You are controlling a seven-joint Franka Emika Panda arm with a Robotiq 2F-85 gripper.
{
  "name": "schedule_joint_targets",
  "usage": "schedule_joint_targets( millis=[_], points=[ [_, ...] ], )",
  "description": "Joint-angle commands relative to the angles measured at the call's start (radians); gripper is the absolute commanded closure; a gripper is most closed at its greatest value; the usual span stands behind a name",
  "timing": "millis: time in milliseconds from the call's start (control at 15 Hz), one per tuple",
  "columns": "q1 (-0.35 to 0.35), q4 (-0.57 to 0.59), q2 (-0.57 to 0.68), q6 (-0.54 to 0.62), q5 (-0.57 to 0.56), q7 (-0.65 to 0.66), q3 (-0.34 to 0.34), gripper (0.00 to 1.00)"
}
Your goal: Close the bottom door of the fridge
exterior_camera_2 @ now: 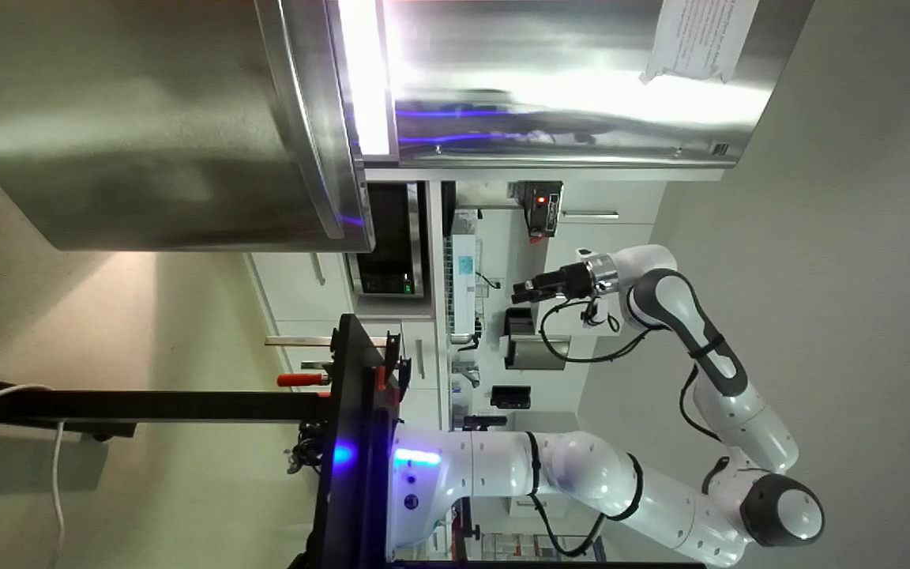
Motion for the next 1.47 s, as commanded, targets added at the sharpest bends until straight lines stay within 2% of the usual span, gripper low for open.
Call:
schedule_joint_targets(
  millis=[0, 400, 800, 1067, 1400],
  points=[
    [0.052, 0.092, 0.069, -0.011, -0.075, -0.036, 0.061, 0.00],
    [0.165, 0.190, 0.180, -0.013, -0.191, -0.038, 0.189, 0.00],
    [0.247, 0.273, 0.321, 0.071, -0.400, -0.010, 0.299, 0.00],
    [0.298, 0.326, 0.428, 0.144, -0.582, 0.043, 0.353, 0.00],
    [0.385, 0.397, 0.559, 0.178, -0.741, 0.092, 0.388, 0.00]
  ],
)
